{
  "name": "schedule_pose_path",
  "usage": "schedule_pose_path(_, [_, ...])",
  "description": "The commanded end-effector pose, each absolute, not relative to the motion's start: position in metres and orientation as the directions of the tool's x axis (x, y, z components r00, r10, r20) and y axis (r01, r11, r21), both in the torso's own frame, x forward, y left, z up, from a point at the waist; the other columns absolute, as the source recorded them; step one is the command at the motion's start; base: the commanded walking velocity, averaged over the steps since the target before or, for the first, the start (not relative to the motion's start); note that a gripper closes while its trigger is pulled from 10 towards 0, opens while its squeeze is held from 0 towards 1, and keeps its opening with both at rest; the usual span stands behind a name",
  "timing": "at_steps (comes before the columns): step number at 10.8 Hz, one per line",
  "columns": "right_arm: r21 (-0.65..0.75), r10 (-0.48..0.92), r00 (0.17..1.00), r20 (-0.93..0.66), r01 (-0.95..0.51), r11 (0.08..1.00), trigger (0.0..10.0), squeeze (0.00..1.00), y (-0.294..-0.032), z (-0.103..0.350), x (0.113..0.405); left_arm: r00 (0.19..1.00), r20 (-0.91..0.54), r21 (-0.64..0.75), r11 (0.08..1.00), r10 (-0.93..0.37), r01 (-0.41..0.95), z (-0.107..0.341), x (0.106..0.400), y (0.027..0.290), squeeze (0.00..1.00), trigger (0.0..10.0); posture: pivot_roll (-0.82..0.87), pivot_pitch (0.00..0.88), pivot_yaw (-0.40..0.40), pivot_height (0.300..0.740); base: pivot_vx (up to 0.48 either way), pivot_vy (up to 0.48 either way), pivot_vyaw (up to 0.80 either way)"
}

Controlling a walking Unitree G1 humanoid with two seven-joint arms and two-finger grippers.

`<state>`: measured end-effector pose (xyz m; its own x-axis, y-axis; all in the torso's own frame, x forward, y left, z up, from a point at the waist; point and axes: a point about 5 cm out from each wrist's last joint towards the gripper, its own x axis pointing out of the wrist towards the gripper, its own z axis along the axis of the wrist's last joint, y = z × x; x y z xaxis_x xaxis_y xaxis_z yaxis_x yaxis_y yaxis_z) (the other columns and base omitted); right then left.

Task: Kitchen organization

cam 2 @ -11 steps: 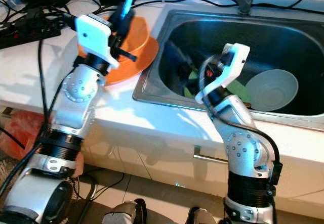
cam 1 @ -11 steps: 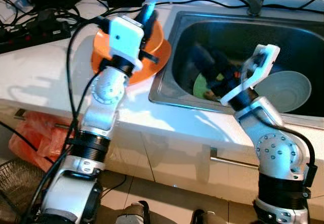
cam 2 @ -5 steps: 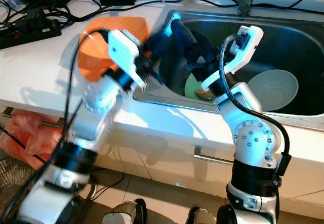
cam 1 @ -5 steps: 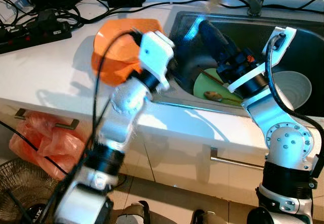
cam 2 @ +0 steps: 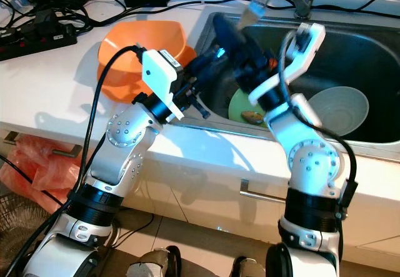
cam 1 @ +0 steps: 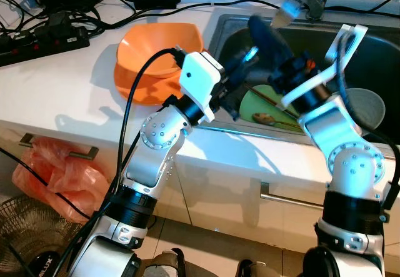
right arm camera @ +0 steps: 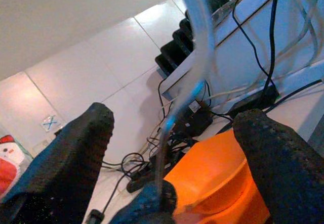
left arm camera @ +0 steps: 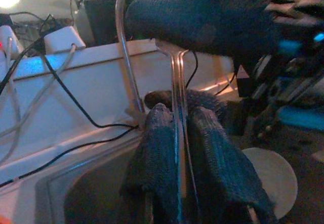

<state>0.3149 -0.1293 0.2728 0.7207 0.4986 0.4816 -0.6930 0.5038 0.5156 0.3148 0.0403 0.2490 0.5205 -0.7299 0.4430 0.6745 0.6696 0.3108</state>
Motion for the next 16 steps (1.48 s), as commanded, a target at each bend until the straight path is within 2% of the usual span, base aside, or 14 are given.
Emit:
schedule_pose_path(1, [0.524, 0.492, 0.714, 0.498, -0.700, 0.485, 0.0, 0.00, -0.128, 0.275, 0.316, 0.504, 0.448, 0.315, 0.658, -0.738, 0.684, 0.251, 0.311, 0.039, 0.00, 0.0, 0.10, 0.136, 0.055, 0.740, 0.000, 0.000, 0.00])
schedule_pose_path(14, [0.606, 0.435, 0.767, 0.471, -0.640, 0.473, 0.0, 0.00, -0.138, 0.269, 0.325, 0.531, 0.429, 0.283, 0.667, -0.731, 0.689, 0.247, 0.314, 0.042, 0.00, 0.0, 0.10, 0.142, 0.047, 0.740, 0.000, 0.000, 0.00])
schedule_pose_path(15, [0.613, 0.431, 0.774, 0.465, -0.632, 0.473, 0.0, 0.00, -0.139, 0.267, 0.326, 0.528, 0.417, 0.275, 0.656, -0.740, 0.703, 0.244, 0.314, 0.040, 0.57, 0.9, 0.10, 0.142, 0.046, 0.740, 0.000, 0.000, 0.00])
schedule_pose_path(16, [0.620, 0.424, 0.780, 0.460, -0.625, 0.475, 0.0, 0.00, -0.139, 0.266, 0.327, 0.524, 0.406, 0.261, 0.645, -0.748, 0.719, 0.241, 0.314, 0.039, 1.00, 4.4, 0.10, 0.141, 0.046, 0.740, 0.000, 0.000, 0.00])
